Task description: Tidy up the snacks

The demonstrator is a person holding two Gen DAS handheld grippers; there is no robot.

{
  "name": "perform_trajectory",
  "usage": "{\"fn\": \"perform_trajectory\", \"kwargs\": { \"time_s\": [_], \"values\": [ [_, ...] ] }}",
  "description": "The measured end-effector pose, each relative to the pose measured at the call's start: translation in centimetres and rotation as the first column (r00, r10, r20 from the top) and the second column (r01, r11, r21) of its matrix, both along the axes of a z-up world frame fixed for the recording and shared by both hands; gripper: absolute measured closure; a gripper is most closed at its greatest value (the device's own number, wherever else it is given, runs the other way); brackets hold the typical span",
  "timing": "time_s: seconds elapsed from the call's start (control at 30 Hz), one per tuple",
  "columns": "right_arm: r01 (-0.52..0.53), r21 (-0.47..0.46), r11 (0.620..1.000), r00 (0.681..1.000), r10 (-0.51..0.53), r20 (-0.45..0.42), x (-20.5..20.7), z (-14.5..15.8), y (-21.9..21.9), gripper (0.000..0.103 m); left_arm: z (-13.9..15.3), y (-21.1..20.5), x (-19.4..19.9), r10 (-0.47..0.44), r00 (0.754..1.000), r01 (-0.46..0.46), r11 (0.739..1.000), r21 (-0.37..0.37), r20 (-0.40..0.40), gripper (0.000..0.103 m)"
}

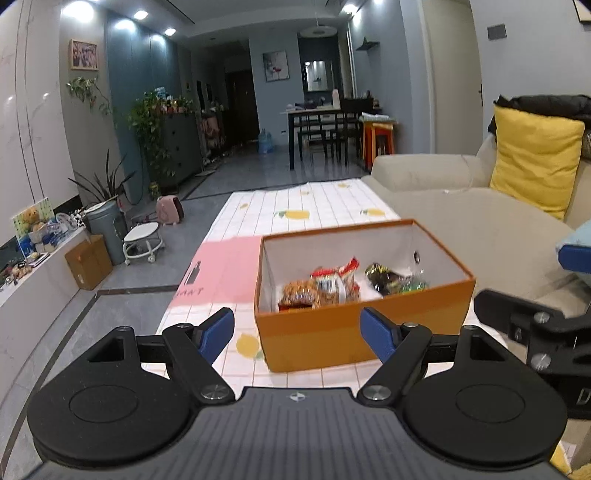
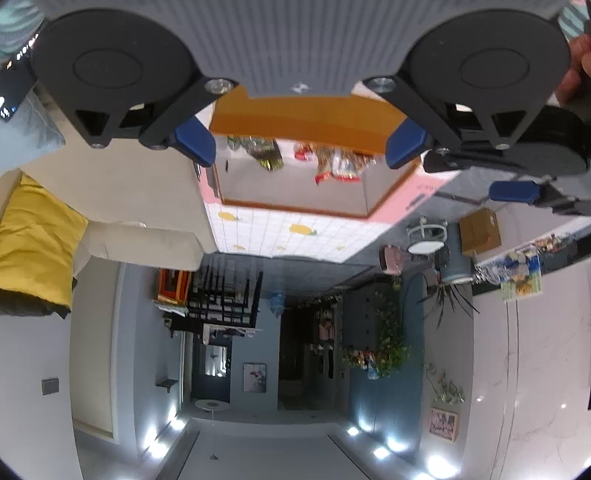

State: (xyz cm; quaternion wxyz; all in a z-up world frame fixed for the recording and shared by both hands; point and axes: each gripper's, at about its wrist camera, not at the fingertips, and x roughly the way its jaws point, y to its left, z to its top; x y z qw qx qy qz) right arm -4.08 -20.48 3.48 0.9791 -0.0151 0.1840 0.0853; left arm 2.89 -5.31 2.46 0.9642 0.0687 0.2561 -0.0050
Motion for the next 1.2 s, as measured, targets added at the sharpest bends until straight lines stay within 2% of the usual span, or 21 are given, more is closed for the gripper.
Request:
{"fn": "perform_trajectory", "kwargs": {
  "time_s": [0.2,0.53,1.2],
  "values": [
    [0.002,-0.009,1.000,0.998,-0.003,-0.067,0.6,-1.7,-0.3,0.007,-2.3,-0.1,0.2,0.031,0.998,-0.029,0.998,0.051,-0.055,0.012],
    [0.031,0.005,1.000,0.986,-0.030,-0.161,1.8,-4.2,-1.2,0.007,-3.3,0.2,0.2,0.046,0.992,-0.039,0.998,0.057,-0.114,0.012],
    [0.017,-0.016,1.000,0.988,-0.019,-0.151,1.9,-4.1,-0.6,0.007,-3.1,0.8,0.6,0.058,0.992,-0.053,0.998,0.040,-0.115,0.012]
  ]
}}
